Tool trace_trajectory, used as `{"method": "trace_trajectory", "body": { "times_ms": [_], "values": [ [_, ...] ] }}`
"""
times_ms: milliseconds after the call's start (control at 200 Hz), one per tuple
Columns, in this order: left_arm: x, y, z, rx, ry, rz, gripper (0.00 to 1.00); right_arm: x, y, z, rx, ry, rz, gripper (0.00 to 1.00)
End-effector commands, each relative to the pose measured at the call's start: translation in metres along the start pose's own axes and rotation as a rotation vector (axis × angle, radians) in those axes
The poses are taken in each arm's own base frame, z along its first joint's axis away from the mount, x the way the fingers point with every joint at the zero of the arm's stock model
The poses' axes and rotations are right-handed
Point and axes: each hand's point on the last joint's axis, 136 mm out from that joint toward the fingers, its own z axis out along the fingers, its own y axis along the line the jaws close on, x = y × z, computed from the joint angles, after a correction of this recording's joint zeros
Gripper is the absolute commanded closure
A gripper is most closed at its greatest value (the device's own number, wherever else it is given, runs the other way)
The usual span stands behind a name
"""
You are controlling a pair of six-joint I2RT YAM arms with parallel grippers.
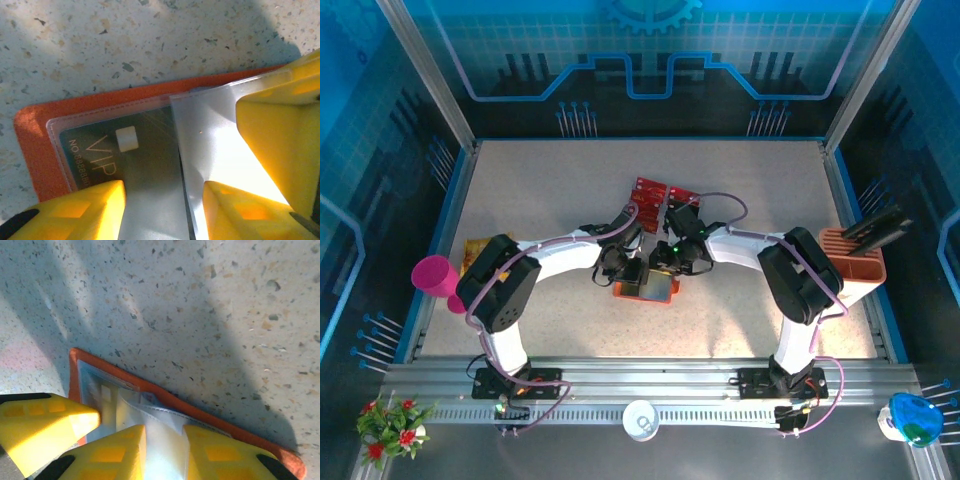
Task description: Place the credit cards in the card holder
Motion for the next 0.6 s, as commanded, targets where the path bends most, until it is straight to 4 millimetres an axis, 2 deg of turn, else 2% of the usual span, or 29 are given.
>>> {"method": "trace_trajectory", "body": {
  "times_ms": [0,175,275,430,595],
  "values": [
    [0.000,-0.014,-0.011,0.043,-0.002,0.000,0.48,-0.003,0.028,-0.009,-0.108,0.015,-0.022,0.74],
    [-0.024,-0.030,-0.050,0.094,-0.123,-0.001,0.31,-0.004,0.043,-0.017,-0.162,0.016,-0.023,0.71],
    [-0.036,-0.035,-0.074,0.119,-0.197,-0.017,0.25,-0.004,0.050,-0.020,-0.178,0.015,-0.028,0.71],
    [-0.046,-0.029,-0.101,0.134,-0.281,-0.074,0.21,-0.001,0.061,-0.024,-0.197,0.016,-0.040,0.67],
    [-0.052,-0.013,-0.118,0.140,-0.337,-0.152,0.19,0.006,0.071,-0.021,-0.200,0.029,-0.054,0.59]
  ]
}}
